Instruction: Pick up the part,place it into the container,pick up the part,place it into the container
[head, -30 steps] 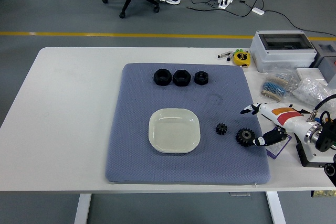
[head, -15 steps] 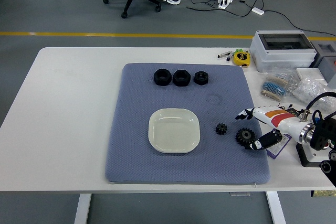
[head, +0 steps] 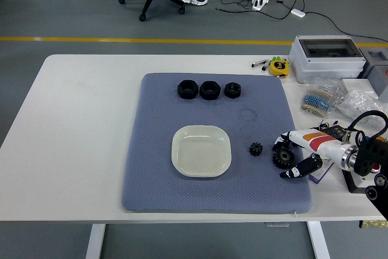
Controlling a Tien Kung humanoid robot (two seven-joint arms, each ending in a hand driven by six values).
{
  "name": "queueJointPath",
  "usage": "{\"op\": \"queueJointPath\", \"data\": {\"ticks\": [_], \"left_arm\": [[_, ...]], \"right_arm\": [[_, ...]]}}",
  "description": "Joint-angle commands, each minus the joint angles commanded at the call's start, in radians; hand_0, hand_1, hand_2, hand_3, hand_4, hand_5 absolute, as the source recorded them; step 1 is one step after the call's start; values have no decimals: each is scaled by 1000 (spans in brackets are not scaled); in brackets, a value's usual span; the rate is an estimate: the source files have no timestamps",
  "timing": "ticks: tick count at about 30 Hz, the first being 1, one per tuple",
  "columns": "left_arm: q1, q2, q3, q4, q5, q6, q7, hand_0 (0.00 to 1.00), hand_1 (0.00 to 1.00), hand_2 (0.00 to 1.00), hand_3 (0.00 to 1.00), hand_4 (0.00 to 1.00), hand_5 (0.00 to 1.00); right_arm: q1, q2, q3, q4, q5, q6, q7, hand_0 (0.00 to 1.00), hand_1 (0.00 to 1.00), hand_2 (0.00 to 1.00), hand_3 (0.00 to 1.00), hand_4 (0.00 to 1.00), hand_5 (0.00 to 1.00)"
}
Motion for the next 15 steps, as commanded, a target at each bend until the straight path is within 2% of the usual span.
{"op": "queueJointPath", "data": {"ticks": [2, 3, 14, 15], "left_arm": [[0, 0, -1, 0, 1, 0, 0, 706, 693, 703, 561, 655, 597], [-1, 0, -1, 0, 3, -1, 1, 705, 691, 697, 561, 650, 594], [-1, 0, -3, 0, 8, -1, 2, 705, 688, 692, 562, 647, 592], [-1, 0, -3, 0, 8, -1, 2, 704, 686, 685, 561, 642, 588]], "right_arm": [[1, -2, 0, -2, 0, -1, -1, 362, 493, 559, 560, 683, 158], [2, -3, -1, -3, 0, -2, -1, 317, 465, 535, 545, 590, 137], [10, -7, -5, -27, -7, 6, -2, 311, 455, 528, 541, 557, 133], [10, -8, -5, -27, -7, 6, -2, 260, 425, 509, 532, 508, 113]]}}
